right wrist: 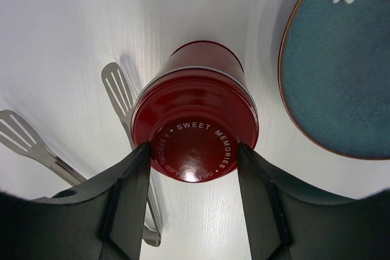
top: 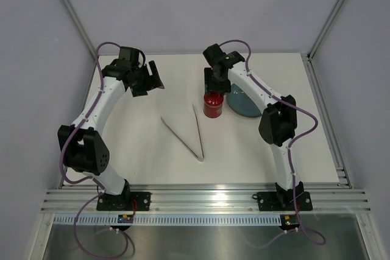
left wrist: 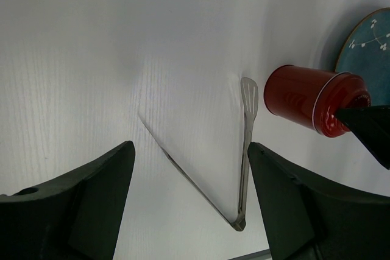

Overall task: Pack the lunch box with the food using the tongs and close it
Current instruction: Close the box lid on the packing box.

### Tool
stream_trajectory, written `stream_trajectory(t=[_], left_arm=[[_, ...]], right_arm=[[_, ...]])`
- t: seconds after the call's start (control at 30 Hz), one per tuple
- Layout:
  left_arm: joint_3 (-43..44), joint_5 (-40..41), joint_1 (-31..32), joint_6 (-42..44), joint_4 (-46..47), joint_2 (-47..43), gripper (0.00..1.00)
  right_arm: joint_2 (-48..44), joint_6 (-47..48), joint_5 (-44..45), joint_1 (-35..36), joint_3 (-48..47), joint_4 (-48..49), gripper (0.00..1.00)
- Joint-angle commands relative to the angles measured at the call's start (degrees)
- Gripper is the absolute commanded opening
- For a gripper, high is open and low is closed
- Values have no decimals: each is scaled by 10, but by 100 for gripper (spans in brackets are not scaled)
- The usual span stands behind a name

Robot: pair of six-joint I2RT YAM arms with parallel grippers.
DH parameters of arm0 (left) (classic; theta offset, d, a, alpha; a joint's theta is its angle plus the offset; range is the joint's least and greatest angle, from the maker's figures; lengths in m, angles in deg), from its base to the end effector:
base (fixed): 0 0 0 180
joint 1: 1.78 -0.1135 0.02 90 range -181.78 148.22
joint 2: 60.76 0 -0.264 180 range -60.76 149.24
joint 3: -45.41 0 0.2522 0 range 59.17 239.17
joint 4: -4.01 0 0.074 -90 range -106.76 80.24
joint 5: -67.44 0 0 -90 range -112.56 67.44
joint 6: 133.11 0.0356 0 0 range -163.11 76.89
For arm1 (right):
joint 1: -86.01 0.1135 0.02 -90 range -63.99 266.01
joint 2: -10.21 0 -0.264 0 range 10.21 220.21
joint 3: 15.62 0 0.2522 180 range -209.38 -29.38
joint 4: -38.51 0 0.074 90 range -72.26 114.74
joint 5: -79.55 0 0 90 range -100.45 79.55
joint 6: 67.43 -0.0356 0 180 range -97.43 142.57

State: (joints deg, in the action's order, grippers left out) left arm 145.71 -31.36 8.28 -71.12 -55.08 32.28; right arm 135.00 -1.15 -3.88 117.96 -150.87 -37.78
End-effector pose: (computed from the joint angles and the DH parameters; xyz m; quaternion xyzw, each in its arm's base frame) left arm 0.3453 -0.0668 0.3232 -0.1222 0.9346 -0.1749 0.2845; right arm 0.3954 0.2418 0.2763 -0.0581 0.9746 0.0480 0.2110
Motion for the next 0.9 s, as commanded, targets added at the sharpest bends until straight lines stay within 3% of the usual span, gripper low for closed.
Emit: stream_trajectory(t=[0.0,0.5,0.87], left_arm=[[-1,1,0,8,19,-20,79],[-1,-6,0,6,22,-19,79],[-1,-2,0,9,19,-20,79]], right_arm=[[-11,5,15,8,-43,-12,12],[43,20,31,8,-130,-87,12],[84,23,21,8,-139,-91,13]])
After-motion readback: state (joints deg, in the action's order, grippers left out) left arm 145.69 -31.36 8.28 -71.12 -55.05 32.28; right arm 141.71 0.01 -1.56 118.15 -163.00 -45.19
